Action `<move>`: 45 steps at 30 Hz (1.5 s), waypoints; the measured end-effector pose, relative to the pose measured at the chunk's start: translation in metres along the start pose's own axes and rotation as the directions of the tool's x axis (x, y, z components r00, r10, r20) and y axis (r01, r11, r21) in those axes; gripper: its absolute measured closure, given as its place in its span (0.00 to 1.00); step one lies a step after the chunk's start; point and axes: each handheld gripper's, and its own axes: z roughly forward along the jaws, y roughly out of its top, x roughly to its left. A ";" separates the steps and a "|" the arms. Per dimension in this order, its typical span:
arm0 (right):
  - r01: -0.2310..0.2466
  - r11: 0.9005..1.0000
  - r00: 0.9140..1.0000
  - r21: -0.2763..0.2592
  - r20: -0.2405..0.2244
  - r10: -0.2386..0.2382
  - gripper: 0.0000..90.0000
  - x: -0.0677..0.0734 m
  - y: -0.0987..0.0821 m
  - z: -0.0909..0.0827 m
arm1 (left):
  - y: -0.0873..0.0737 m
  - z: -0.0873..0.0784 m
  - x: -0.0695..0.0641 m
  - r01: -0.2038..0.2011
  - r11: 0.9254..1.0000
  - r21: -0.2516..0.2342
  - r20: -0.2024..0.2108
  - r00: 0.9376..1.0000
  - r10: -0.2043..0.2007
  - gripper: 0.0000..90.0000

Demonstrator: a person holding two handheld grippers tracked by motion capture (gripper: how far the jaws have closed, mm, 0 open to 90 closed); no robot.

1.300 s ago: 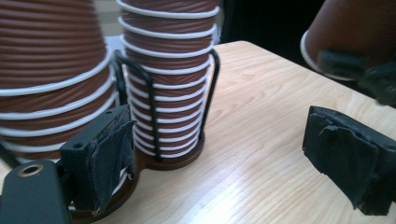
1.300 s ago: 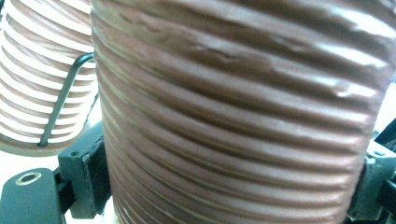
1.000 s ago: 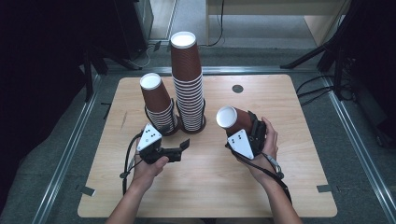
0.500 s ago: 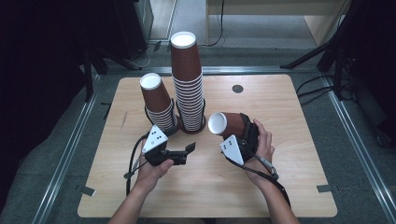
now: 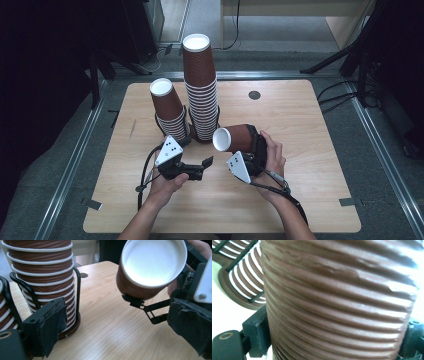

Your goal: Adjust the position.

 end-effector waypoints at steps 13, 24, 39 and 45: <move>0.064 0.996 0.997 -0.055 -0.030 -0.066 0.11 0.013 0.008 -0.001 | 0.000 0.001 -0.004 -0.007 1.000 0.000 0.036 0.999 0.007 0.03; 0.085 0.994 0.994 -0.067 -0.061 -0.089 0.11 0.022 0.013 -0.003 | 0.000 0.004 -0.008 -0.014 1.000 0.005 0.065 0.998 0.014 0.03; 0.100 0.990 0.991 -0.099 -0.084 -0.109 0.11 0.031 0.019 -0.006 | 0.000 0.005 -0.010 -0.001 1.000 0.011 0.090 0.996 0.000 0.08; 0.102 0.989 0.990 -0.104 -0.088 -0.111 0.11 0.033 0.021 -0.007 | 0.000 0.005 -0.010 0.017 1.000 0.010 0.112 0.994 -0.018 0.09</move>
